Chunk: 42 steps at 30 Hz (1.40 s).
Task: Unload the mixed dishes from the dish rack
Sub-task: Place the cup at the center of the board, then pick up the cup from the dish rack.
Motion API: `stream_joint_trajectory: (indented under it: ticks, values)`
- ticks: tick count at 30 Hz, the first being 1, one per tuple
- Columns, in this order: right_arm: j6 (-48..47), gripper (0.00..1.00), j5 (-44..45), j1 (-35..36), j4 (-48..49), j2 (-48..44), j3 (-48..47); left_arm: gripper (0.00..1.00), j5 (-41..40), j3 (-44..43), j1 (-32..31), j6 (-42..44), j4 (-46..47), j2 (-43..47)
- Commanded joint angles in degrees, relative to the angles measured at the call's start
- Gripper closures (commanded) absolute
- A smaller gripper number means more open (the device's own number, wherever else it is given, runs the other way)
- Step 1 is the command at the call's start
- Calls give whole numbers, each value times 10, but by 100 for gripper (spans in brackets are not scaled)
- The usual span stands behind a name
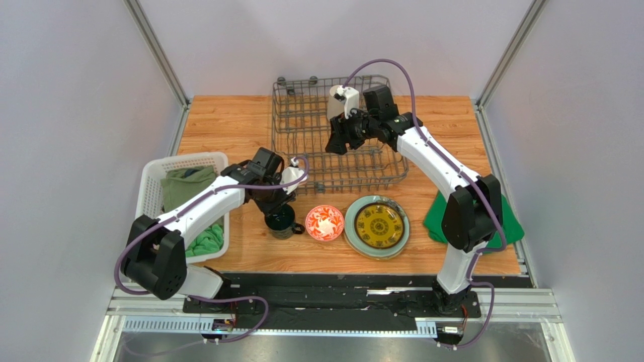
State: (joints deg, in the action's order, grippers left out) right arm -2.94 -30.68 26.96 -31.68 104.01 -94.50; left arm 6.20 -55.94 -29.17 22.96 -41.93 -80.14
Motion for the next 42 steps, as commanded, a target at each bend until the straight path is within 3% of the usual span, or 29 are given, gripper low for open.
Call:
stream_joint_trajectory:
  ticks: [1,13,17,19,25,30,42]
  values:
    - [-18,38,50,3,9,-3,-9,52,4,-24,-2,9,-3,39]
    - [-92,31,306,3,69,31,-68,30,-6,-20,-1,33,48,178]
    - [-101,16,371,3,64,86,-127,8,-26,-12,-1,41,79,206]
    - [-105,7,382,3,56,124,-172,7,-31,-8,0,41,94,208]
    - [-118,1,412,0,72,198,-272,6,-41,8,12,49,142,205]
    - [-137,0,420,-1,145,240,-288,5,-32,25,36,58,194,205]
    - [-150,0,395,-9,194,354,-379,4,-24,37,61,74,255,167]
